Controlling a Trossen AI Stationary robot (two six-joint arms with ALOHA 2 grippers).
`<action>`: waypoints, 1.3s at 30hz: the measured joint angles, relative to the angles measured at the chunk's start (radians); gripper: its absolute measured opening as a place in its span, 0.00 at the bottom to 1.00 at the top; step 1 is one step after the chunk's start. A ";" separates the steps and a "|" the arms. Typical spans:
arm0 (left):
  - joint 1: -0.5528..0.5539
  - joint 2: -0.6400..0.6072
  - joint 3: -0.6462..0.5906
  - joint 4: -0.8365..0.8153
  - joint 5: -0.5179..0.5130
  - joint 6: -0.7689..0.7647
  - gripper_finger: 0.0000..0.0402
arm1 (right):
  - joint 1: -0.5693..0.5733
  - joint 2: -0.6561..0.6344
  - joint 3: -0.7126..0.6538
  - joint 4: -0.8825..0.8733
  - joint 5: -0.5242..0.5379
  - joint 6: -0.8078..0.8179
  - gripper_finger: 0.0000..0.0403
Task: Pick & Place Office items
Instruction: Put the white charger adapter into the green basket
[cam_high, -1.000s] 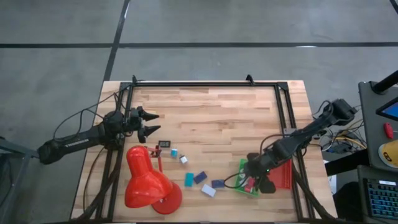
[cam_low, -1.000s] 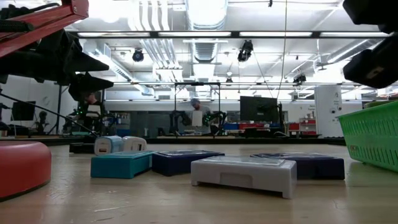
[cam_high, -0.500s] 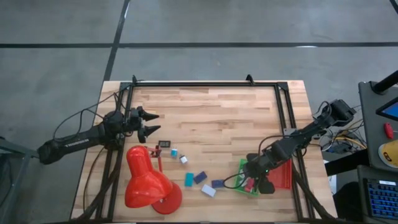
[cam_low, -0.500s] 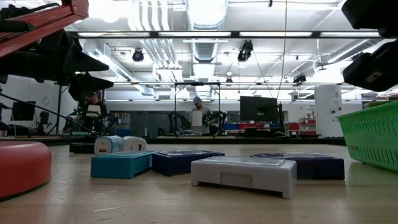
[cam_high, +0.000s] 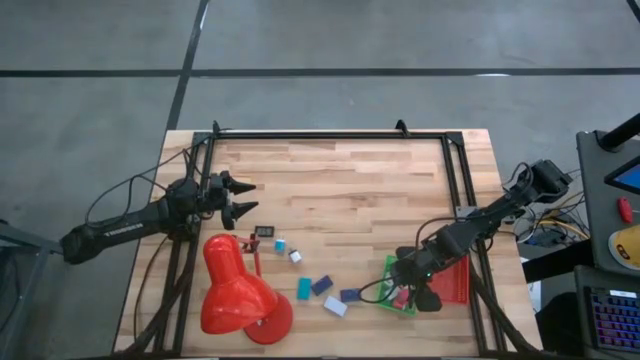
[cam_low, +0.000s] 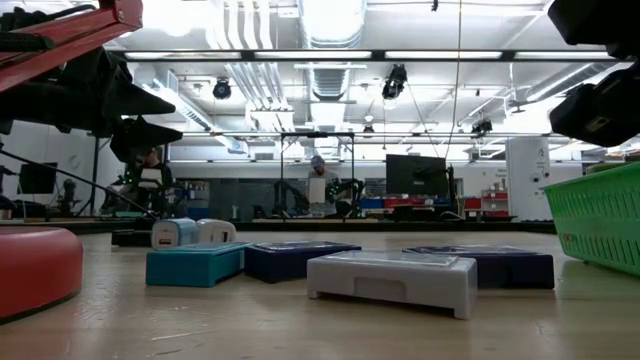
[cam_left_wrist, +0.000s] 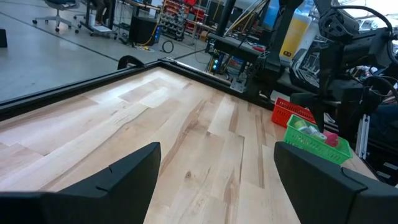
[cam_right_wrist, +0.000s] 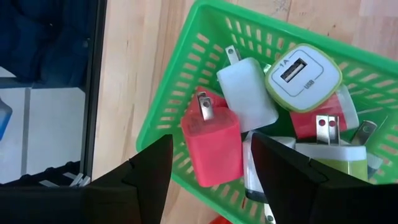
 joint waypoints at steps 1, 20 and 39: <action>0.000 0.000 0.000 0.000 0.000 0.000 0.80 | 0.000 0.000 0.000 0.001 0.000 0.000 0.54; 0.000 0.000 0.000 0.000 0.000 0.000 0.80 | 0.000 -0.150 0.057 0.007 0.268 -0.213 0.51; 0.000 0.000 0.000 0.000 0.000 0.000 0.80 | -0.297 0.136 -0.065 0.950 0.557 -0.670 0.51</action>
